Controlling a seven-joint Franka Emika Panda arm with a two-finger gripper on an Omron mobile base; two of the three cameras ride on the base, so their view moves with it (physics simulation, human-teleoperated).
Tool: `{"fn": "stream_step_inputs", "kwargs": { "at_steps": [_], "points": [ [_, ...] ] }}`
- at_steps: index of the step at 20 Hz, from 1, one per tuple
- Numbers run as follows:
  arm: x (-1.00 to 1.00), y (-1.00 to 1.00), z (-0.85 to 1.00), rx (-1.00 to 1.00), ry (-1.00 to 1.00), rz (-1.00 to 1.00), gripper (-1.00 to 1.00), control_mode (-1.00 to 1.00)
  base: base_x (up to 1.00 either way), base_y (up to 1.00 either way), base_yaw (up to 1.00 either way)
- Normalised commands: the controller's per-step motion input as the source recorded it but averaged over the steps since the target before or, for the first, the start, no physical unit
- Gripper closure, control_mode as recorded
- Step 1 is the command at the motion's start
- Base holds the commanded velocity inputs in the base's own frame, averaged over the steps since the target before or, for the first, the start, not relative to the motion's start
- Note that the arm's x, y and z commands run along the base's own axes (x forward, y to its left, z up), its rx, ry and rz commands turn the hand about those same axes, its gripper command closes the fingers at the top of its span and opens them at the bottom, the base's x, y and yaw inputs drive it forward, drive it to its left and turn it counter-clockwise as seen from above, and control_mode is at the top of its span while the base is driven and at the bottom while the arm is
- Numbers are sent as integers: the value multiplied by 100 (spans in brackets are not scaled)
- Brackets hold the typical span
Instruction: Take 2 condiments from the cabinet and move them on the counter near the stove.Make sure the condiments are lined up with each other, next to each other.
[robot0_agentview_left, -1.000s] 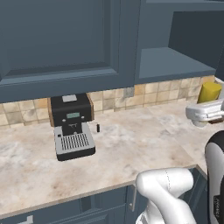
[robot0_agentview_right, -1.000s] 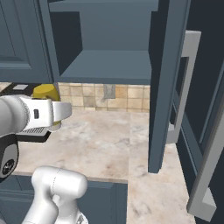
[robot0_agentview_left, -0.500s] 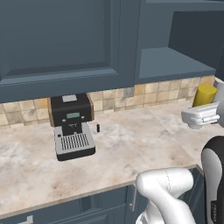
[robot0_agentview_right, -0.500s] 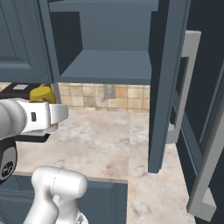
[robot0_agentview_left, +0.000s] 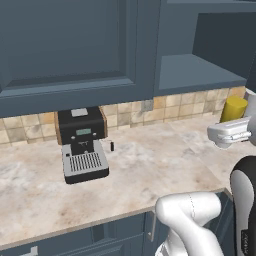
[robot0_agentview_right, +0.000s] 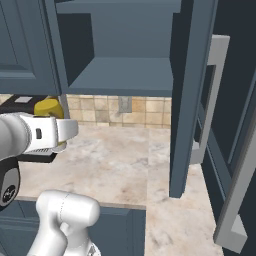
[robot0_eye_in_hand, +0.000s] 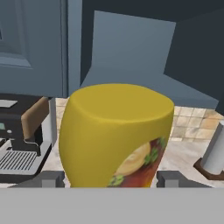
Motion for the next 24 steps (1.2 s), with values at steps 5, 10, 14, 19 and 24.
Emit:
{"fn": "stream_step_inputs", "kwargs": {
  "at_steps": [5, 10, 14, 19, 24],
  "points": [
    [0, 0, 0, 0, 0, 0, 100, -100, 0, 0, 0],
    [-1, 0, 0, 0, 1, 0, 100, -100, 0, 0, 0],
    [0, 0, 0, 0, 0, 0, 100, 100, -32, 7, 0],
    [0, 0, 0, 0, 0, 0, 100, 100, -63, 14, -1],
    [0, 0, 0, 0, 0, 0, 100, 100, -69, 21, -2]
  ]
}}
